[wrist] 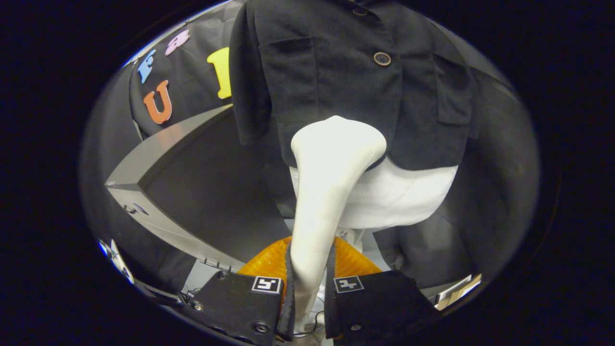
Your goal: Iron the clothes twice with a garment steamer, once on the left side and once on the right side.
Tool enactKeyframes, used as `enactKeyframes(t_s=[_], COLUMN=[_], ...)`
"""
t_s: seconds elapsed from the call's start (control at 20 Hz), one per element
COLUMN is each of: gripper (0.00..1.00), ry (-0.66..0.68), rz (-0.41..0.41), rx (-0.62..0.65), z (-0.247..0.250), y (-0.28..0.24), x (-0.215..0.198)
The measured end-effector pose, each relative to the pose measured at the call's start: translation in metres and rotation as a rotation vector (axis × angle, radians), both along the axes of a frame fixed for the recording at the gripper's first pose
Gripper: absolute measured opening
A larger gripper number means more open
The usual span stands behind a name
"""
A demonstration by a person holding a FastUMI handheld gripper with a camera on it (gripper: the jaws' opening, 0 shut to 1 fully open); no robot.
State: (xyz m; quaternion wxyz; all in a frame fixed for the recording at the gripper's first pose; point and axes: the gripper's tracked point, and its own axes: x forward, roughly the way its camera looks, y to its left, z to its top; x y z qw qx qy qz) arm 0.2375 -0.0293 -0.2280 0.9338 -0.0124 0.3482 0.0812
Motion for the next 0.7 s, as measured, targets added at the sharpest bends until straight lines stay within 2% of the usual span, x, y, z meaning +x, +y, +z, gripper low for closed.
enactKeyframes(t_s=[0.2,0.35,0.45,0.7], gripper=[0.27,0.27,0.27,0.27], ry=[0.014,-0.014,-0.058,-0.246], rz=[-0.073,-0.142,-0.185,-0.259], rx=[-0.008,-0.009,-0.006,-0.019], z=[-0.023,-0.016,0.005,0.117], y=[-0.008,-0.012,-0.018,-0.055], x=[-0.001,-0.001,-0.002,-0.04])
